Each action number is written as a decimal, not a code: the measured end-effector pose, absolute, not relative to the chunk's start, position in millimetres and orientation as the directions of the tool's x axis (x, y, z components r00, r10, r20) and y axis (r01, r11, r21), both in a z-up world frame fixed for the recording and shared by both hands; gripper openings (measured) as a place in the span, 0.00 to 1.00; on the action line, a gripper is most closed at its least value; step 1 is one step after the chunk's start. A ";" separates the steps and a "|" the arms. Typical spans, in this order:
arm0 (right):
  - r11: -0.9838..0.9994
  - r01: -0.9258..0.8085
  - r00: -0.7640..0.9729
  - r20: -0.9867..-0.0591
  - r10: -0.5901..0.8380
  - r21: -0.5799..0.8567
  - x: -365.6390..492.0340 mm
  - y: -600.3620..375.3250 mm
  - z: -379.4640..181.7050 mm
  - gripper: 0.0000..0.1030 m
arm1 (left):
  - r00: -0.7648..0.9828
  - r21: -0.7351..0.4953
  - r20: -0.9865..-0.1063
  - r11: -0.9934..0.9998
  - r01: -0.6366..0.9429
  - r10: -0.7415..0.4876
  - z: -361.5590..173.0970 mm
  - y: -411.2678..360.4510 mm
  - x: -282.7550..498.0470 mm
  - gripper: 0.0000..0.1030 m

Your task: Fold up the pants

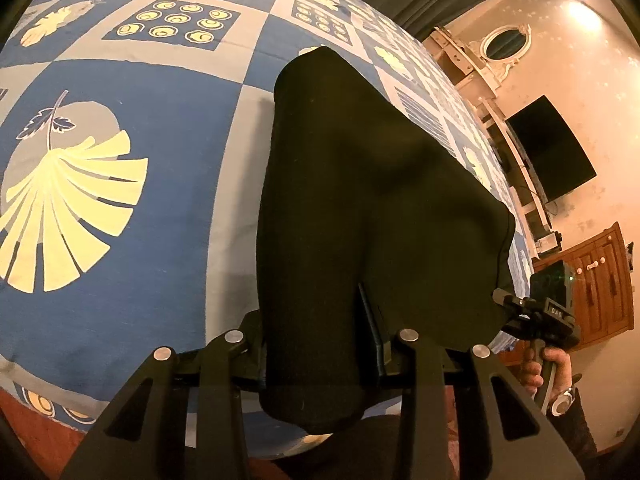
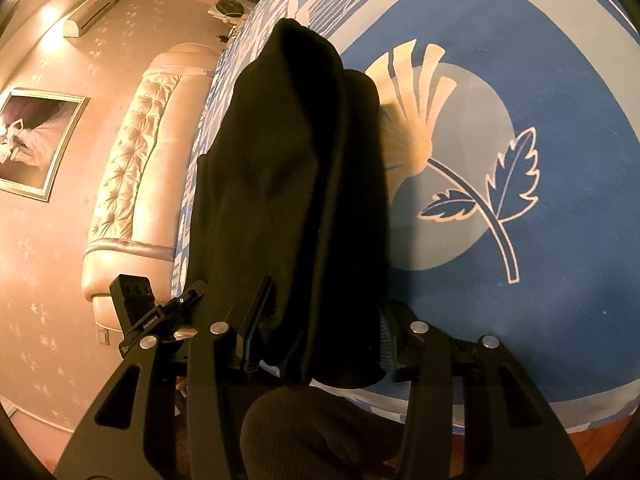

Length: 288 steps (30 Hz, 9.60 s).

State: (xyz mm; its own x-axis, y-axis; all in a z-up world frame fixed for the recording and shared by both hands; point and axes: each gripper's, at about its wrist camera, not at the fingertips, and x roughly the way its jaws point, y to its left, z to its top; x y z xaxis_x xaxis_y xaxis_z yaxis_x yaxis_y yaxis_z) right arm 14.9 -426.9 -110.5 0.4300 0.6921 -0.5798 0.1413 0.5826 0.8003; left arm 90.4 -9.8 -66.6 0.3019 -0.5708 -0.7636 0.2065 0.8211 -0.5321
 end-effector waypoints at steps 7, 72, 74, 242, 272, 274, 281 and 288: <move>0.588 0.130 0.418 -0.582 0.697 0.798 24.0 -423.4 -112.7 0.43 | 0.312 -0.523 -0.771 0.832 0.187 -0.555 -63.5 1.4 89.0 0.35; 0.520 0.020 0.469 -0.467 0.750 0.854 164.1 -371.2 -123.6 0.51 | 0.274 -0.673 -0.653 0.706 0.218 -0.706 -89.0 90.5 253.8 0.68; 0.519 0.020 0.470 -0.466 0.750 0.855 163.3 -371.4 -124.3 0.48 | 0.279 -0.657 -0.666 0.721 0.222 -0.692 -88.5 88.1 255.0 0.53; 0.941 -0.131 0.595 -0.735 0.325 0.310 -3.1 -264.0 -31.0 0.81 | 0.706 -0.003 -0.703 0.994 0.113 -0.083 4.4 6.9 -0.1 0.76; 0.942 -0.126 0.592 -0.738 0.323 0.310 -3.2 -267.0 -34.5 0.81 | 0.723 0.011 -0.687 0.994 0.106 -0.070 7.5 3.8 -1.7 0.76; 0.942 -0.128 0.589 -0.740 0.324 0.311 -2.5 -266.6 -34.8 0.81 | 0.724 0.016 -0.687 0.995 0.103 -0.064 7.4 3.6 -1.7 0.76; 0.942 -0.136 0.585 -0.742 0.327 0.308 -2.9 -264.4 -36.8 0.81 | 0.733 0.023 -0.678 0.995 0.101 -0.059 9.1 3.8 -2.5 0.76; 0.942 -0.138 0.584 -0.743 0.328 0.307 -2.9 -264.4 -37.0 0.81 | 0.735 0.025 -0.675 0.995 0.102 -0.058 9.7 4.1 -2.6 0.76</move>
State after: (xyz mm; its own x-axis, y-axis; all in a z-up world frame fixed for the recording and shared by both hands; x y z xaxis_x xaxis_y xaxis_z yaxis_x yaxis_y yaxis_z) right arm -2.9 -264.4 -37.0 0.5837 0.3278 -0.7429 -0.1376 0.9416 0.3074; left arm -2.6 4.1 9.7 0.7354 -0.0584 -0.6751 0.1017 0.9945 0.0247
